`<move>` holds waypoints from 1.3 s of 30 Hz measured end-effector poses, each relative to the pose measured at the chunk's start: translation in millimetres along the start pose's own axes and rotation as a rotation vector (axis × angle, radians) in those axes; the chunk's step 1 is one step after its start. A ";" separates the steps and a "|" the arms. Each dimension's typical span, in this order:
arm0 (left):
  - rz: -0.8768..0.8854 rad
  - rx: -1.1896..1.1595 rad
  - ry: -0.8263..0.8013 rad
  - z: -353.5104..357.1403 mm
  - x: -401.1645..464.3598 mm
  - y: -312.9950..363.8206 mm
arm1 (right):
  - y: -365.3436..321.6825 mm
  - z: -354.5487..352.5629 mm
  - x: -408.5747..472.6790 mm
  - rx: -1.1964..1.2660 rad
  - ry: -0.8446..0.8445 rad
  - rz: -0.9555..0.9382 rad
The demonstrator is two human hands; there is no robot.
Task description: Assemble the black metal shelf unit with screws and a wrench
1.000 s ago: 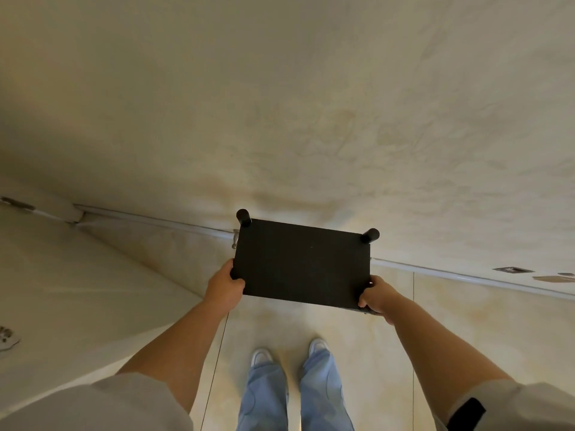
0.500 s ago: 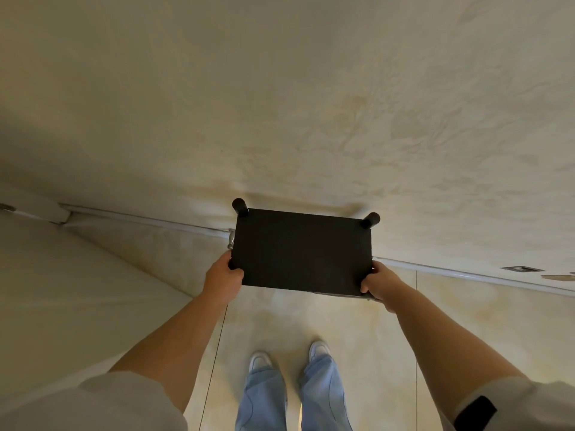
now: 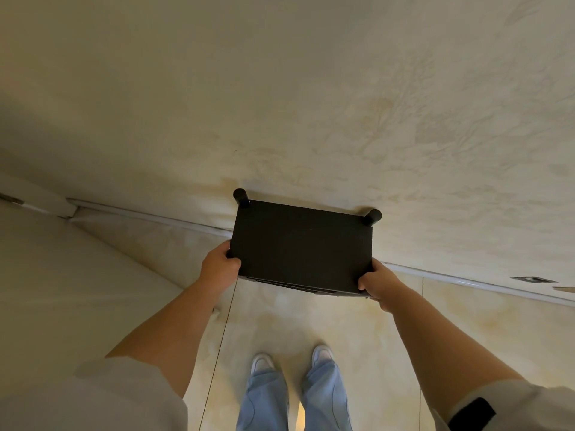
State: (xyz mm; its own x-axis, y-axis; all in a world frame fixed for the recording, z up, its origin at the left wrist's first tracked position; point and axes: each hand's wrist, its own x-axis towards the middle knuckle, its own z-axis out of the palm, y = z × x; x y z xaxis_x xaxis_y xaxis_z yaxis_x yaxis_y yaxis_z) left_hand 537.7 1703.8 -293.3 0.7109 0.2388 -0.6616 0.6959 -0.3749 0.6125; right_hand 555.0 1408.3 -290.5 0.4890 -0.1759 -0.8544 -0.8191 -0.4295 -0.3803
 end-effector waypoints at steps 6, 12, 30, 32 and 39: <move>0.016 0.022 -0.007 -12.4 3.7 -0.1 | -8.5 9.7 0.4 0.003 -0.004 -0.010; 0.016 0.048 0.024 -31.8 8.5 -4.6 | -19.0 27.5 -1.7 0.011 -0.028 -0.026; 0.057 0.092 0.045 -55.7 19.2 -14.7 | -35.2 52.2 -0.6 -0.023 -0.015 -0.010; 0.072 0.144 0.075 -52.8 17.7 -12.8 | -35.9 52.1 -2.7 0.001 -0.020 -0.004; 0.146 0.567 0.139 -42.4 11.7 -0.3 | -40.8 50.2 -18.6 0.006 -0.003 -0.032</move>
State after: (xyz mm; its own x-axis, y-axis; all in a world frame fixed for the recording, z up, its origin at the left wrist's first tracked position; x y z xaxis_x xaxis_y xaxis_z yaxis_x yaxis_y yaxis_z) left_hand 550.1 1744.7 -282.9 0.8285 0.2492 -0.5014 0.4540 -0.8231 0.3411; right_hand 564.2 1473.5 -277.0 0.5140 -0.1594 -0.8428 -0.8049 -0.4294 -0.4097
